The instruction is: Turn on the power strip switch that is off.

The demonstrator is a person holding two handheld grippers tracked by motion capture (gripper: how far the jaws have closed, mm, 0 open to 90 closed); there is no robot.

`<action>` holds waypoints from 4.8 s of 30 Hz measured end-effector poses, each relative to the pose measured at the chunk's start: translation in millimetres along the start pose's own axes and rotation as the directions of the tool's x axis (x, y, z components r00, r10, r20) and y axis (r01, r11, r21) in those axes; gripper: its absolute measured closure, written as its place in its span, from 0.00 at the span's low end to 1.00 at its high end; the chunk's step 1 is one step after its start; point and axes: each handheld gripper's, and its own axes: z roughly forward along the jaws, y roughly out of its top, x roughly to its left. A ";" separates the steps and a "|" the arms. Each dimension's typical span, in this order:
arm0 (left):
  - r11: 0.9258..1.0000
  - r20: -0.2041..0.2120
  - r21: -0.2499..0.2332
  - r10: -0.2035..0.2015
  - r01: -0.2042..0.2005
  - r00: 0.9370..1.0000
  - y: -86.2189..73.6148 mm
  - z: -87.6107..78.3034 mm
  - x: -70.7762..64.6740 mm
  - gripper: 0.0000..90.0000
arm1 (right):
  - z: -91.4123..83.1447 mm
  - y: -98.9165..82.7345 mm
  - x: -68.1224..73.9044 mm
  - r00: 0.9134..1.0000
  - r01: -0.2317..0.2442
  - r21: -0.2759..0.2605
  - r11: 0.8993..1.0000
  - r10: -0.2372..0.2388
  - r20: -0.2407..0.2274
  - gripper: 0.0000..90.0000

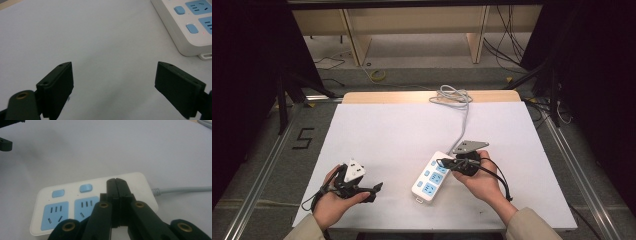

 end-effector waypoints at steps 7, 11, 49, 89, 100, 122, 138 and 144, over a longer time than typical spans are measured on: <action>1.000 0.001 0.000 0.000 0.000 1.000 0.0 0.0 -0.1 0.16 | 3.3 1.4 1.1 1.000 0.002 0.010 1.000 -0.002 -0.006 1.00; 1.000 0.001 -0.001 0.000 0.000 1.000 0.0 0.0 -0.2 0.16 | 5.1 2.4 1.7 1.000 0.007 0.011 1.000 -0.007 -0.009 1.00; 1.000 0.005 -0.002 -0.001 0.001 1.000 0.1 0.0 -0.3 0.16 | 21.2 13.3 10.4 0.999 0.017 0.053 0.998 -0.015 -0.042 1.00; 1.000 0.008 -0.002 0.001 -0.001 1.000 0.1 0.1 -0.5 0.16 | 37.3 30.4 23.3 0.997 0.043 0.107 0.993 -0.035 -0.073 1.00; 1.000 0.008 -0.003 0.002 -0.002 1.000 0.1 0.0 -0.6 0.16 | 43.6 33.6 25.6 0.997 0.042 0.154 0.987 -0.031 -0.073 1.00; 1.000 0.008 -0.002 0.002 -0.002 1.000 0.0 0.0 -0.9 0.16 | 52.8 37.4 29.3 0.995 0.074 0.256 0.964 -0.053 -0.088 1.00; 1.000 0.011 0.001 0.006 -0.006 1.000 0.0 -0.1 -0.7 0.16 | 56.9 37.6 30.5 0.994 0.093 0.298 0.950 -0.072 -0.082 1.00; 1.000 0.012 0.001 0.008 -0.008 1.000 0.0 0.1 -0.7 0.16 | 58.0 37.5 31.5 0.994 0.099 0.311 0.945 -0.077 -0.082 1.00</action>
